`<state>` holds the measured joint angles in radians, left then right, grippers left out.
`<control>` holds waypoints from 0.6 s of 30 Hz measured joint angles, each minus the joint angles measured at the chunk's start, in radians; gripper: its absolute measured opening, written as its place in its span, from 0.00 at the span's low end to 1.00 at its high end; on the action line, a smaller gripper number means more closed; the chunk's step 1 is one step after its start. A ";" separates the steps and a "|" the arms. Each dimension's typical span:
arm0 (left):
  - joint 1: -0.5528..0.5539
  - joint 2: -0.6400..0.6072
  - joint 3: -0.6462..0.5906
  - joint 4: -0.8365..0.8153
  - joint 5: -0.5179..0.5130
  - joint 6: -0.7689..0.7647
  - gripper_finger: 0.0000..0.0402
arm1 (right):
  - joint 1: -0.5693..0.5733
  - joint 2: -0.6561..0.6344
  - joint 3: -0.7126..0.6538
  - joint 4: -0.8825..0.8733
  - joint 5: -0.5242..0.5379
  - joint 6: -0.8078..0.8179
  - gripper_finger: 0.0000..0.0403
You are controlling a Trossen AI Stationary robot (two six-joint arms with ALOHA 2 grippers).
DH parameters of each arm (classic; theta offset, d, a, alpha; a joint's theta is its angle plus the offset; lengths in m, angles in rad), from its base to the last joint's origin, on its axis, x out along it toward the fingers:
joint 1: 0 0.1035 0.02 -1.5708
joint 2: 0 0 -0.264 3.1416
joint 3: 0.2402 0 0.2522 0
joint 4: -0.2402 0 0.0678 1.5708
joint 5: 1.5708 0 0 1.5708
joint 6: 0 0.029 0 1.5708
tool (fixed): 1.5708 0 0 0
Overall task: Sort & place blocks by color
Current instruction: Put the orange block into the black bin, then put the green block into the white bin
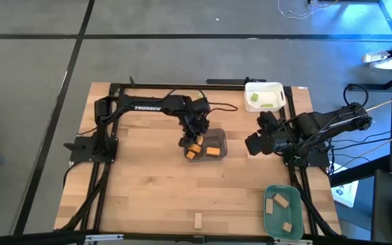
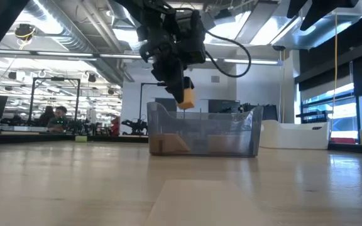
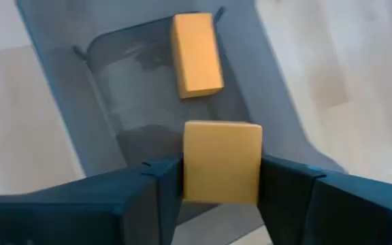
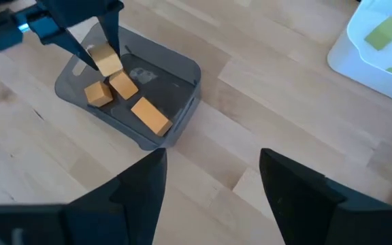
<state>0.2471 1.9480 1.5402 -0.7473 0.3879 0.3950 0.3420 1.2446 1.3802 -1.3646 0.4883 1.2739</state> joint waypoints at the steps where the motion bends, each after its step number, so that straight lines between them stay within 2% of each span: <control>1: -0.004 0.000 0.000 0.001 -0.026 0.000 0.39 | 0.000 0.000 0.000 0.000 0.000 0.000 0.58; 4: -0.012 0.000 0.000 0.015 -0.084 0.001 0.41 | 0.000 0.000 0.000 0.000 0.000 0.000 0.58; 10: -0.004 0.000 0.000 0.046 -0.084 -0.001 0.41 | 0.000 0.000 0.000 0.000 0.003 0.000 0.58; 14: 0.031 -0.022 0.000 0.036 -0.099 -0.060 0.41 | -0.029 0.000 0.000 0.032 0.076 -0.007 0.58; 18: 0.095 -0.076 0.000 0.031 -0.102 -0.164 0.41 | -0.129 0.003 0.000 0.139 0.085 -0.188 0.58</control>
<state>0.3418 1.8724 1.5402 -0.7165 0.2863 0.2309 0.2129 1.2472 1.3800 -1.2260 0.5733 1.0856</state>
